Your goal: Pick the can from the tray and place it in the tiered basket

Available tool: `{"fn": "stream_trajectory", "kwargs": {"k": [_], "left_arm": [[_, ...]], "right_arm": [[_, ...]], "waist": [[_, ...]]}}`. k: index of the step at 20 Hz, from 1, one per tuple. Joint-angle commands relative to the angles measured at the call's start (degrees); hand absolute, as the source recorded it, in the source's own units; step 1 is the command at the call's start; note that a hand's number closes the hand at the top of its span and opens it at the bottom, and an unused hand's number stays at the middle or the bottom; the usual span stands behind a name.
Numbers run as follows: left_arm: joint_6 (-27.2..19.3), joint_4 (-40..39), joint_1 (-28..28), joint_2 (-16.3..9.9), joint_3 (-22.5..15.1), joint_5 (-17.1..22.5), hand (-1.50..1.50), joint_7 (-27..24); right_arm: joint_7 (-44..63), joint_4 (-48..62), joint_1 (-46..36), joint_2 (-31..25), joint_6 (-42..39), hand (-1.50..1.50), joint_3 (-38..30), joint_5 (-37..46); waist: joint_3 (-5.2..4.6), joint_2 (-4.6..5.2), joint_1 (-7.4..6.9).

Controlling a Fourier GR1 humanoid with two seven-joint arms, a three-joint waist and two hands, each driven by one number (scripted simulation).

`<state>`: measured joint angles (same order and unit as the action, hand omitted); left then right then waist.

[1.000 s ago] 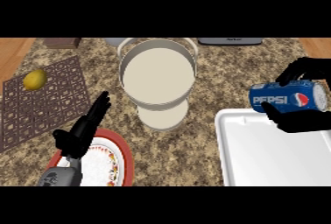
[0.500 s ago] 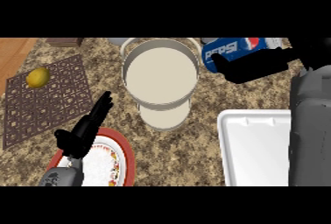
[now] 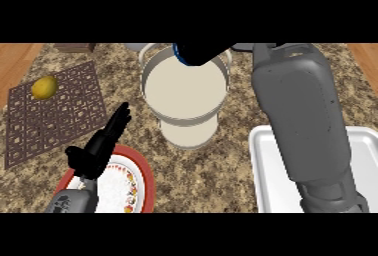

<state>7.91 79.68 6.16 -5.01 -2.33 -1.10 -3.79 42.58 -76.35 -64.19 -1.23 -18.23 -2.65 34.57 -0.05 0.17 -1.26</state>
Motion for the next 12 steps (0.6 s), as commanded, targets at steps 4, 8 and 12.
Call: {"fn": "stream_trajectory", "kwargs": {"k": [4, 8, 12], "left_arm": [[0.93, 1.12, 0.40, 0.01, -0.14, 0.45, 0.00, 1.33], [1.70, -1.42, 4.11, -1.79, 2.82, 1.89, 0.00, 3.10], [-0.47, -2.21, 1.32, 1.46, -0.07, -0.75, 0.00, -0.85]], "right_arm": [[-5.28, 18.74, -6.91, 1.19, 12.25, 1.50, 5.34, -1.40], [-9.98, 25.73, -7.75, 1.21, 16.69, 1.50, 7.75, -5.52], [-10.15, 28.56, -9.04, 1.21, 22.48, 1.50, 13.05, -14.29]], "waist": [[0.01, 0.08, -0.51], [0.01, 0.15, -0.33], [-0.01, 0.15, -0.81]]}}
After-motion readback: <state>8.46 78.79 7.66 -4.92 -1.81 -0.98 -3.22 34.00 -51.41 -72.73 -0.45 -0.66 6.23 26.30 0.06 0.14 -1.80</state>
